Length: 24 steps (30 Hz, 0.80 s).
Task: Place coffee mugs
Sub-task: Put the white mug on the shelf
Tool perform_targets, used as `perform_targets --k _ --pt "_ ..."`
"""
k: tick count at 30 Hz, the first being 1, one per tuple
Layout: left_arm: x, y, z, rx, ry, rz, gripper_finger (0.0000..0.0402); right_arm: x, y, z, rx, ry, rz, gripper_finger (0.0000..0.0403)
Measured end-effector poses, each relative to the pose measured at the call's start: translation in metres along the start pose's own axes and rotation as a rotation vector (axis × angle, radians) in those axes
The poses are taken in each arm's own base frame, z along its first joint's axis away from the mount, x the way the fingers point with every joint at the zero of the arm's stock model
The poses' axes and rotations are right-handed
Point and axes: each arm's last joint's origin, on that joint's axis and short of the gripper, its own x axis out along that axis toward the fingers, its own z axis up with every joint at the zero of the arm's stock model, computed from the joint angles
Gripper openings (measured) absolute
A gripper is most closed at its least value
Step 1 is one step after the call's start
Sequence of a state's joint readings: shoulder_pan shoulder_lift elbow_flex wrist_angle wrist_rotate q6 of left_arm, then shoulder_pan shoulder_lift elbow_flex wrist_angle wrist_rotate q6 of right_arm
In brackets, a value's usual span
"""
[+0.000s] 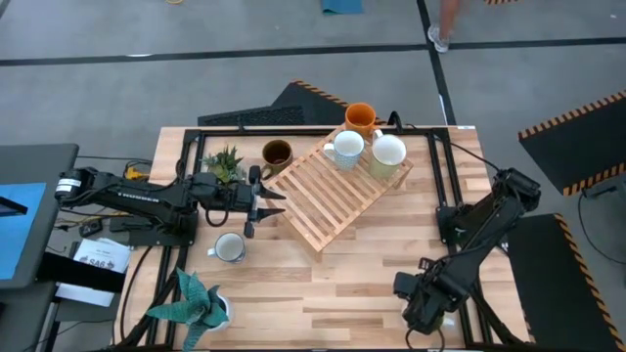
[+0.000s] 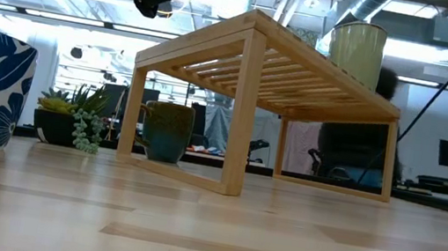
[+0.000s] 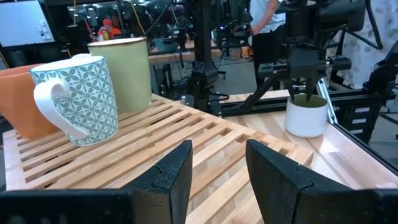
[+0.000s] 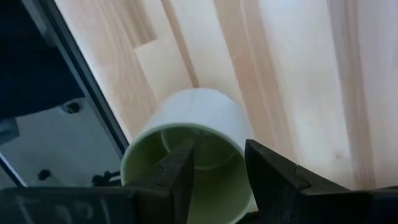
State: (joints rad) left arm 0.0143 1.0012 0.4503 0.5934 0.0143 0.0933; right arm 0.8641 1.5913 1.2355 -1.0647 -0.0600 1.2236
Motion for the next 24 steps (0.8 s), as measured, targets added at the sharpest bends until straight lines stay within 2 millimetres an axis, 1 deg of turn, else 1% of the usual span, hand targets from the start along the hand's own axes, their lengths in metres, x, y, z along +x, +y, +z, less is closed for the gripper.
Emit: perform_targets --k 6,9,18,24 --pt "0.000 0.000 0.000 0.000 0.000 0.000 0.0137 0.014 -0.006 -0.003 0.002 0.084 0.007 0.0166" --pt "0.000 0.000 0.000 0.000 0.000 0.000 0.0137 0.019 -0.011 -0.004 0.006 0.098 -0.013 0.0166" --pt "0.000 0.000 0.000 0.000 0.000 0.000 0.0137 0.025 -0.016 -0.002 -0.015 0.052 -0.078 0.0166" --pt "0.000 0.000 0.000 0.000 0.000 0.000 0.0137 0.024 -0.015 -0.001 -0.022 0.046 -0.066 0.0166"
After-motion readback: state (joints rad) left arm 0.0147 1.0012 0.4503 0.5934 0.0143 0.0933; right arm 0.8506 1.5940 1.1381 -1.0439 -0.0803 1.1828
